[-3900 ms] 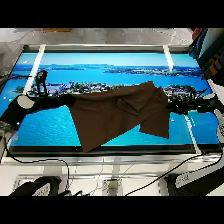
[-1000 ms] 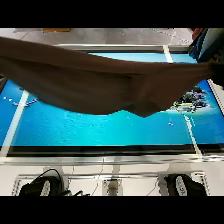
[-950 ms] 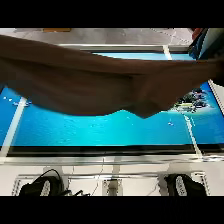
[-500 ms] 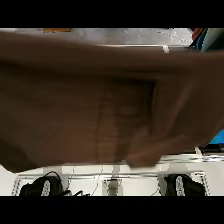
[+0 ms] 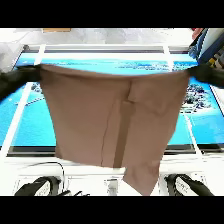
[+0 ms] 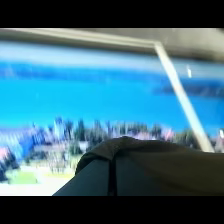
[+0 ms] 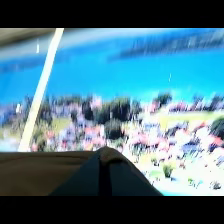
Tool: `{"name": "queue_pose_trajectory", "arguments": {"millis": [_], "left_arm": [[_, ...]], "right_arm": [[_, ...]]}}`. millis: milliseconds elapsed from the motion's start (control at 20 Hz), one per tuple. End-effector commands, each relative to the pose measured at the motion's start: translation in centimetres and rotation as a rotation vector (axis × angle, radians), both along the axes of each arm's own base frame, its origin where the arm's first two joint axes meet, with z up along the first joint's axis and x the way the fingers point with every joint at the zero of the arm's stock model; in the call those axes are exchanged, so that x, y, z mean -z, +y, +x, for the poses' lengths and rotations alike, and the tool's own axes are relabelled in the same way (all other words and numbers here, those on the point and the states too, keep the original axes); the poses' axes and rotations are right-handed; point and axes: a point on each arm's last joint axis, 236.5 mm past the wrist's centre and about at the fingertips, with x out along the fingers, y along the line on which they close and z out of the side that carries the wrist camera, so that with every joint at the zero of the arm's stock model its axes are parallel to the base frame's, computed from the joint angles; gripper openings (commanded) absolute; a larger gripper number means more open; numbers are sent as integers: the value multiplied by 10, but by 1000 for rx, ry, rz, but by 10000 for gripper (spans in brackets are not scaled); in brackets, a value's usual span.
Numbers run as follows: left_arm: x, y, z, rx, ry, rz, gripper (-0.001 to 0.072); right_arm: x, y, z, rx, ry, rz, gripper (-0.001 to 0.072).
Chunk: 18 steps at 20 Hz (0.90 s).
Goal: Fold the clothes and pants, and hang the long-sleeved shirts on hangers.
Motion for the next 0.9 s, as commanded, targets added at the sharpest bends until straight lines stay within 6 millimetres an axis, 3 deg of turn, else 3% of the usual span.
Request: {"name": "queue_pose_trajectory", "arguments": {"millis": [0,150,250,400,500,650,750,850], "left_arm": [[126,-12,50,22,202,33,12],[181,3,83,-84,205,64,11],[191,16,99,-159,158,88,11],[185,26,113,-232,75,120,11],[175,31,115,-253,42,126,11],[173,30,103,-200,105,100,10],[180,34,86,-132,187,115,10],[197,30,61,-44,315,100,9]], "right_arm": [[122,25,66,-24,166,13,15],[174,18,111,84,142,-3,15],[185,8,131,150,94,-22,15],[182,-3,143,206,41,-35,15],[186,3,139,185,67,-29,15],[197,11,119,109,155,-32,14],[201,0,99,68,227,-66,14],[207,1,73,35,343,-12,14]]}}
